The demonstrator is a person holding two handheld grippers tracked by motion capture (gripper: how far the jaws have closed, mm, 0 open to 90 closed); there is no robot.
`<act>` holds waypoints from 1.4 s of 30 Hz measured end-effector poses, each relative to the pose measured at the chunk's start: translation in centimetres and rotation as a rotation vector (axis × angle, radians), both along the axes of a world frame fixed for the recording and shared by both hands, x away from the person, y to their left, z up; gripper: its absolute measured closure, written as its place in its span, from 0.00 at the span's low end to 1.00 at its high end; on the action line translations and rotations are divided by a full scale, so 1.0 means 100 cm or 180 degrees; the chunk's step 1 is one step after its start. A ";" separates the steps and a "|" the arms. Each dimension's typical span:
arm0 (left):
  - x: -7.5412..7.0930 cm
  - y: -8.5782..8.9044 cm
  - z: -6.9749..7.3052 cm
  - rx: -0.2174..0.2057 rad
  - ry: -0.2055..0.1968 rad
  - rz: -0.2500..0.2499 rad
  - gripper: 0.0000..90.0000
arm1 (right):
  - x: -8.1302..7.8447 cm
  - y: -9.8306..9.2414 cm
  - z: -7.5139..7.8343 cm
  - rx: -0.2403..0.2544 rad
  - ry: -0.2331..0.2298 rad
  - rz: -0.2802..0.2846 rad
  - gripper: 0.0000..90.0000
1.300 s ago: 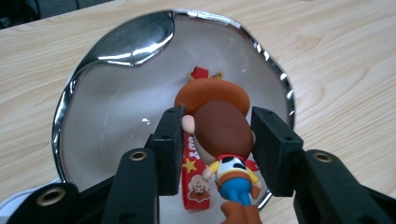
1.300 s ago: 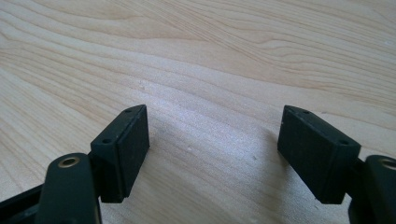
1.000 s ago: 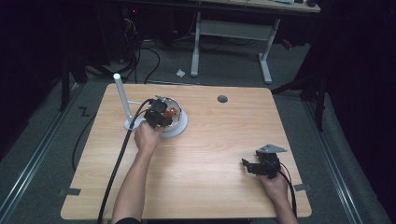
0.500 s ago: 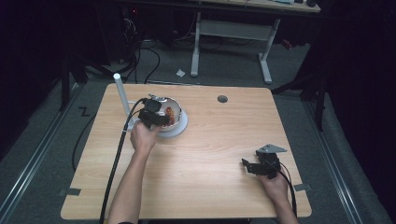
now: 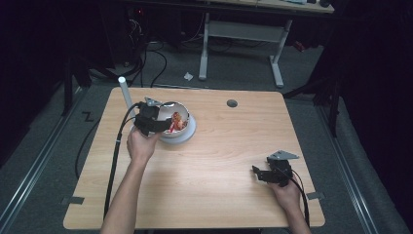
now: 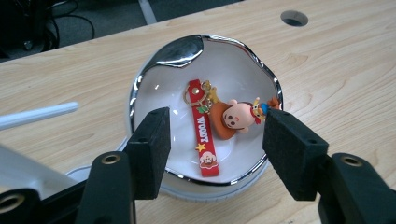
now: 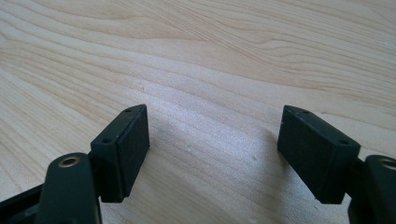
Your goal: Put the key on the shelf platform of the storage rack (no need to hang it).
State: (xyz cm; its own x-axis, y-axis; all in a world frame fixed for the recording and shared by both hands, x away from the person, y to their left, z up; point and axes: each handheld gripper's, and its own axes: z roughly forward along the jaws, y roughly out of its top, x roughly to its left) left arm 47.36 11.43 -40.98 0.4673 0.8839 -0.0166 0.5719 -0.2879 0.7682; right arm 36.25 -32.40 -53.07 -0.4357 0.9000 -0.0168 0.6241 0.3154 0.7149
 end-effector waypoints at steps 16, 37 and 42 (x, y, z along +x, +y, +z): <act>-0.029 0.036 0.018 -0.0391 -0.0122 0.0118 0.40 | 0.000 0.000 0.000 -0.0001 -0.0001 0.0000 0.28; -0.065 0.071 0.012 -0.0578 -0.0117 0.0256 0.34 | 0.000 0.000 0.000 0.0002 0.0005 -0.0004 0.28; -0.074 0.080 0.010 -0.0639 -0.0150 0.0300 0.34 | 0.000 0.000 0.000 0.0003 0.0007 -0.0009 0.28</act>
State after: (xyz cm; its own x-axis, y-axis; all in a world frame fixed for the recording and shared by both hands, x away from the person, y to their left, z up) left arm 39.93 19.45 -39.93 0.3871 0.9049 -0.1767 0.5511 -0.0734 0.8312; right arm 36.22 -32.37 -53.07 -0.4333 0.9011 -0.0149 0.6265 0.3130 0.7138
